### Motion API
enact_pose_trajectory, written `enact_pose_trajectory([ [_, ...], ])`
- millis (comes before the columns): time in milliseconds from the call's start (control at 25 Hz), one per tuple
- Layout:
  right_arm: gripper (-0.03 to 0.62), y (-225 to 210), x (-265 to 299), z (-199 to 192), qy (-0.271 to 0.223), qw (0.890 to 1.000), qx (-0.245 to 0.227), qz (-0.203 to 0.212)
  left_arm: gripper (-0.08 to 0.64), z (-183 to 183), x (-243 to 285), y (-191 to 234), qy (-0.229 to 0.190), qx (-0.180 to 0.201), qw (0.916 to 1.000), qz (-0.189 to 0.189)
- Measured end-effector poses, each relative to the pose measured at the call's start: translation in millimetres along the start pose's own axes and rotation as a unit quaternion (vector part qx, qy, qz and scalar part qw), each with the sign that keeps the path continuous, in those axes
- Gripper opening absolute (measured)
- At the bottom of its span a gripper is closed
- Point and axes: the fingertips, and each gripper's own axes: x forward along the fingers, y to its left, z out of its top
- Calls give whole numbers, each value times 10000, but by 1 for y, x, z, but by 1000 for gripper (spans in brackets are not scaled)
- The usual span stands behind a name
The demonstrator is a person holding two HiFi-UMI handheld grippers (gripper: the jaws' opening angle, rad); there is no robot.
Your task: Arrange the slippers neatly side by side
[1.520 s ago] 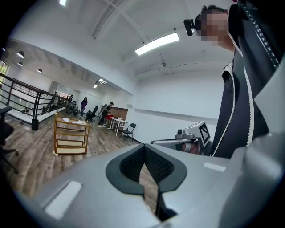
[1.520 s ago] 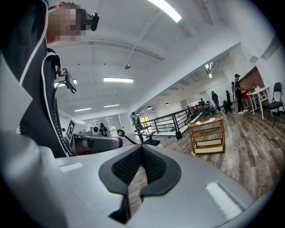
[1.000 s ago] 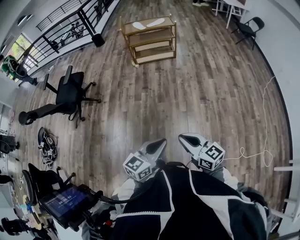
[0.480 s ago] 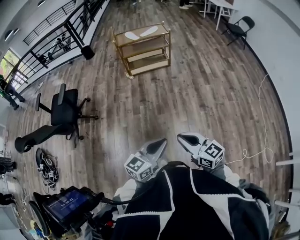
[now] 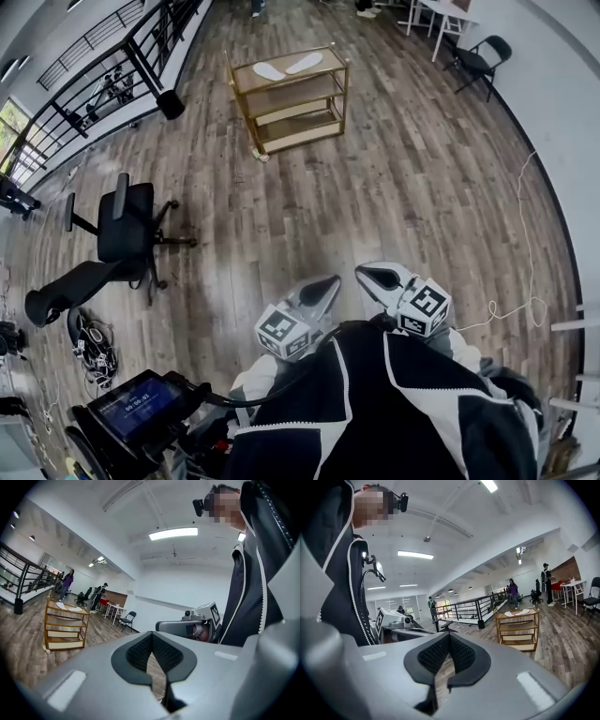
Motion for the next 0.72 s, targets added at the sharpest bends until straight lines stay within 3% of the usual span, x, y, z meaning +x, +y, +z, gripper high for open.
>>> enact_pose_trajectory([
  [280, 5, -15, 10, 5, 123, 9999, 56, -74, 15, 1, 3, 17, -57, 15, 9999, 103],
  [720, 5, -123, 62, 30, 97, 9989, 132, 440, 15, 20, 82, 104, 39, -174, 9982, 567],
])
